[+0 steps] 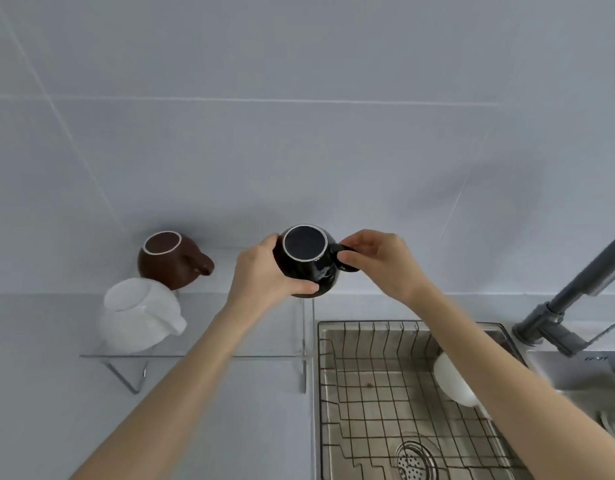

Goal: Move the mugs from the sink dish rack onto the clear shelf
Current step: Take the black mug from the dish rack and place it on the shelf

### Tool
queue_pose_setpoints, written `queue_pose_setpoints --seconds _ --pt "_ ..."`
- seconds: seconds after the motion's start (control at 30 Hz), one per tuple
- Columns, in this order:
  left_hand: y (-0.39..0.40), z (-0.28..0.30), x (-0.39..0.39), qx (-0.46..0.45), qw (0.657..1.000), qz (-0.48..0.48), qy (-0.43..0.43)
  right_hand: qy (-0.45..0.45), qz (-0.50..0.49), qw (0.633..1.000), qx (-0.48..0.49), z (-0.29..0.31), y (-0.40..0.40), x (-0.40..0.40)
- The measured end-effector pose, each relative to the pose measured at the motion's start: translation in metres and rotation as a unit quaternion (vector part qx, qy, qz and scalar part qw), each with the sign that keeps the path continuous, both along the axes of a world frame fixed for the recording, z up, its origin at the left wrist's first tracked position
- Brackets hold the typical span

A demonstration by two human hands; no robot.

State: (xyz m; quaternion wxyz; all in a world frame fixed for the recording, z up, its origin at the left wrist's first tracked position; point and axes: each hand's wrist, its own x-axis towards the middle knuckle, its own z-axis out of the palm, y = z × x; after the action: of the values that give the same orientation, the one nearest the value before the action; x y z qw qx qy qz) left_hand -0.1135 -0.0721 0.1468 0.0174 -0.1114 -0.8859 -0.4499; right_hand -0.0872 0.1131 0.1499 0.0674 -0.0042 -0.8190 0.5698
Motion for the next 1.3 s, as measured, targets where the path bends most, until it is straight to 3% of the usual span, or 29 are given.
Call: queue_pose_setpoints --seconds 0.23,0.47,1.3 --pt "-0.047 -0.008 -0.045 -0.075 0.997 0.024 -0.014 -0.026 0.035 0.999 0.014 -0.017 -0.045 -0.058" --pt "-0.061 -0.022 -0.073 -0.088 0.995 0.034 -0.037 -0.042 0.041 0.997 0.040 -0.030 -0.062 -0.092" --pt "-0.049 -0.039 -0.071 -0.088 0.993 0.045 -0.062 -0.023 0.045 0.990 0.131 -0.029 -0.053 -0.092"
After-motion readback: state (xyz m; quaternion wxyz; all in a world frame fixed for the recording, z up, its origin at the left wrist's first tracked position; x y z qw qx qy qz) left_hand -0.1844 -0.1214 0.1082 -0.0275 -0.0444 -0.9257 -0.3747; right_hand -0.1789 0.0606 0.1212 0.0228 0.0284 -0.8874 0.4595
